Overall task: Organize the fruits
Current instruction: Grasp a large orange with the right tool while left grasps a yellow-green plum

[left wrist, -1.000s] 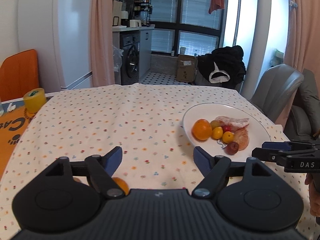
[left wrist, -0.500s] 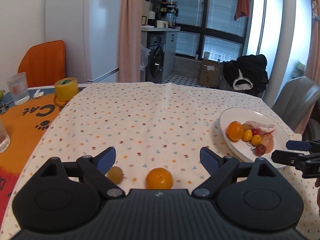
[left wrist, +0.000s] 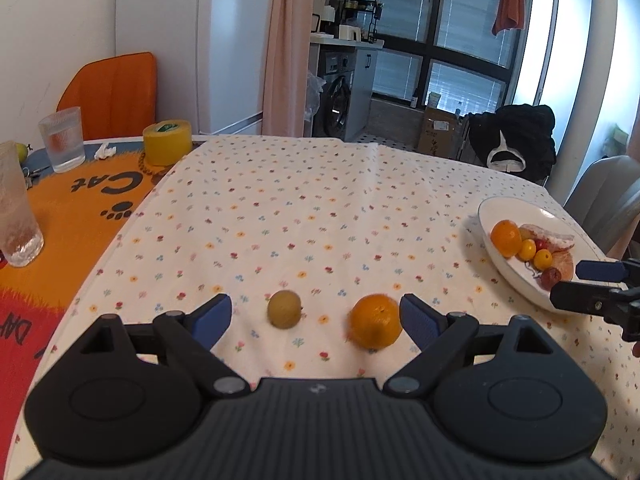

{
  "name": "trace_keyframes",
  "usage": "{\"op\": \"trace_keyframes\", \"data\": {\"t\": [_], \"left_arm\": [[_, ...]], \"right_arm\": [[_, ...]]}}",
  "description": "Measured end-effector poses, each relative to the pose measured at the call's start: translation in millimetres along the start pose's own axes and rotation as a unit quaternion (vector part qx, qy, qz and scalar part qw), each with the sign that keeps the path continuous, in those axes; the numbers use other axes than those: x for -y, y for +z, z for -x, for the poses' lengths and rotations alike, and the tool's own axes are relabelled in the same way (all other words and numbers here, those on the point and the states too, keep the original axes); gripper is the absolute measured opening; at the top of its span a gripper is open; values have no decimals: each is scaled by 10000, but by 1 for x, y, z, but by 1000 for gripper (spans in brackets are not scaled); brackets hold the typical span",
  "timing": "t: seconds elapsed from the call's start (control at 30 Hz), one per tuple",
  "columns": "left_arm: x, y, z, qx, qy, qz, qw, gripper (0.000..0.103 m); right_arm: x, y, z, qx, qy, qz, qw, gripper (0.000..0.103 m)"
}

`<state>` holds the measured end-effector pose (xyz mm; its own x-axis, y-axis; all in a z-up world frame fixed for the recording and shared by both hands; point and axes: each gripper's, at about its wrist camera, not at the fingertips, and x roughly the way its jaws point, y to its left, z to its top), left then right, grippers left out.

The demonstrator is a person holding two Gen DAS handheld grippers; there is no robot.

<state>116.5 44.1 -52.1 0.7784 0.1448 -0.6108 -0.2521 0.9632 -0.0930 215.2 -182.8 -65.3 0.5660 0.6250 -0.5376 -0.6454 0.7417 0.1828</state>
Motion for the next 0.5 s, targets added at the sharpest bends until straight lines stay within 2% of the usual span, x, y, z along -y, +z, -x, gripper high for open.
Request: {"op": "trace_keyframes", "data": {"t": [0.5], "left_arm": [[-32,-16,-3,-71,-34,316,9995,87]], "right_arm": [[-46,8,-32,-338,401,444,9976,102]]}}
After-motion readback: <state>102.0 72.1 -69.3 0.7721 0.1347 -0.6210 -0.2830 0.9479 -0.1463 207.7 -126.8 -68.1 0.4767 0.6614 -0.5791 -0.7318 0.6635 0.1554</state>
